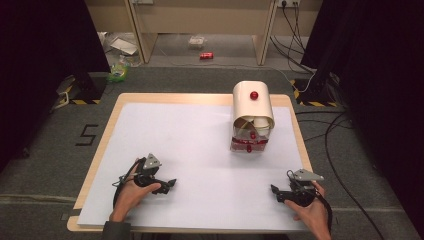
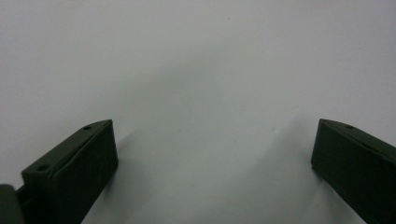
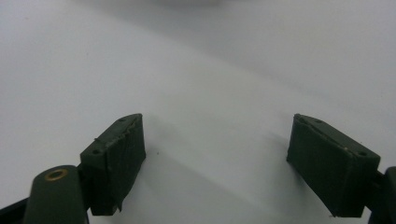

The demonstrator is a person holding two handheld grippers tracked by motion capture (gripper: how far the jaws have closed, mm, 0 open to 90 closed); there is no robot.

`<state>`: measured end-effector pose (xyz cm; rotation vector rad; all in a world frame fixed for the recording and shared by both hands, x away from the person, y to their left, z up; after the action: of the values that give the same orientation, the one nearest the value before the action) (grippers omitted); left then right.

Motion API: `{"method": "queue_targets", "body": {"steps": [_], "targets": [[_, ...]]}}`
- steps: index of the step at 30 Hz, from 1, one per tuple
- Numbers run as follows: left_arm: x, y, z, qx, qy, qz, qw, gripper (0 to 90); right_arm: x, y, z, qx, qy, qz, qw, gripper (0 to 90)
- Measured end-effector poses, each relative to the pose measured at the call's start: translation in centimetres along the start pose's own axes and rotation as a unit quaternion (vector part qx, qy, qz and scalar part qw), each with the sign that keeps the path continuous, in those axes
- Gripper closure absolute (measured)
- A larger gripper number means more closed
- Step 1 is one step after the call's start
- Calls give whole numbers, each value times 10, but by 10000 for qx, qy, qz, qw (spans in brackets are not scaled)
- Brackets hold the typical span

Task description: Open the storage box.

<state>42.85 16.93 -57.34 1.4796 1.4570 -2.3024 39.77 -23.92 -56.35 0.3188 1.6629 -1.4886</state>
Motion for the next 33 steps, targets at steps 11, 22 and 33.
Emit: {"method": "queue_targets", "body": {"steps": [11, 22, 33], "targets": [[0, 0, 0, 1, -3, 1, 10000, 0, -6, 1, 1, 87, 167, 150, 9997, 247], [0, 0, 0, 0, -3, 1, 10000, 0, -28, 0, -12, 314, 257, 738, 9964, 298], [0, 0, 0, -4, 2, 5, 10000, 0, -47, 4, -23, 616, 502, 1279, 9886, 360]]}}
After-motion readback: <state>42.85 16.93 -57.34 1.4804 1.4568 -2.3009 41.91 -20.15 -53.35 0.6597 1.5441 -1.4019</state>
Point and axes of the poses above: each handheld gripper's, and its own axes: y roughly forward along the jaws, x roughly out of its underside, z roughly to its right, the point moved 10 cm from there along y, roughly forward along the jaws, and after that the axes turned 6 degrees about x, right-handed, at the moved point
